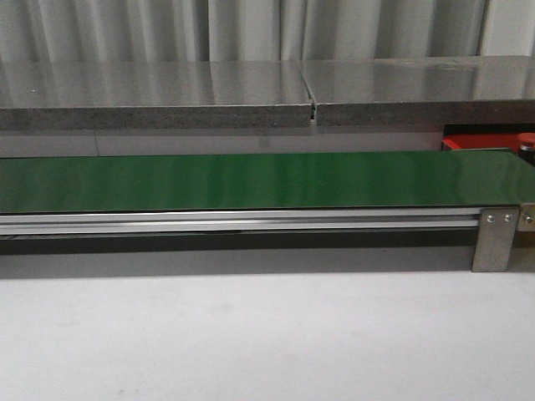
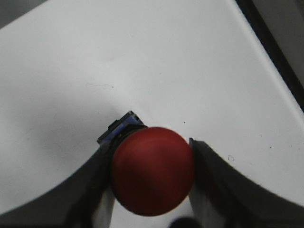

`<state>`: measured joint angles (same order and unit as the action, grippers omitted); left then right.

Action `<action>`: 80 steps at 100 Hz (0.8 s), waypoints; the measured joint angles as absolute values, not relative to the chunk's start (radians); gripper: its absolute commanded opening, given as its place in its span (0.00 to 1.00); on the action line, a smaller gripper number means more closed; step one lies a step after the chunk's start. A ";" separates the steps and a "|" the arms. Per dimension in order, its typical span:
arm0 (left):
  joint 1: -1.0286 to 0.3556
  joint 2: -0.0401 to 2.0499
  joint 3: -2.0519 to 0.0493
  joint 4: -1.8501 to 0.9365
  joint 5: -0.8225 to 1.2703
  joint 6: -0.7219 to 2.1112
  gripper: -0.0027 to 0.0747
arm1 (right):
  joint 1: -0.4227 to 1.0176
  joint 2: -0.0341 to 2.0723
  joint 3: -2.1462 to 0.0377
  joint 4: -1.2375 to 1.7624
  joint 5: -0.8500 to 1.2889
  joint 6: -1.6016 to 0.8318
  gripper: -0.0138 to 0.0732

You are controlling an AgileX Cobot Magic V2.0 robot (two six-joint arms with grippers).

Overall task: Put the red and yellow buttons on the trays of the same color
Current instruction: 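Move the left gripper to the pile and grasp a red button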

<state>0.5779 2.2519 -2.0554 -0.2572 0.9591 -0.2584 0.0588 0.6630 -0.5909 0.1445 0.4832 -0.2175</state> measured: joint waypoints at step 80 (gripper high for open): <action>0.592 1.705 -1.393 -0.360 0.812 0.018 0.23 | 0.059 0.663 -0.591 0.145 0.483 -0.217 0.08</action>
<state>0.5918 1.7047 -1.3930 -0.3605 0.8123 0.0176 0.0588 0.6630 -0.5909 0.1445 0.4832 -0.2175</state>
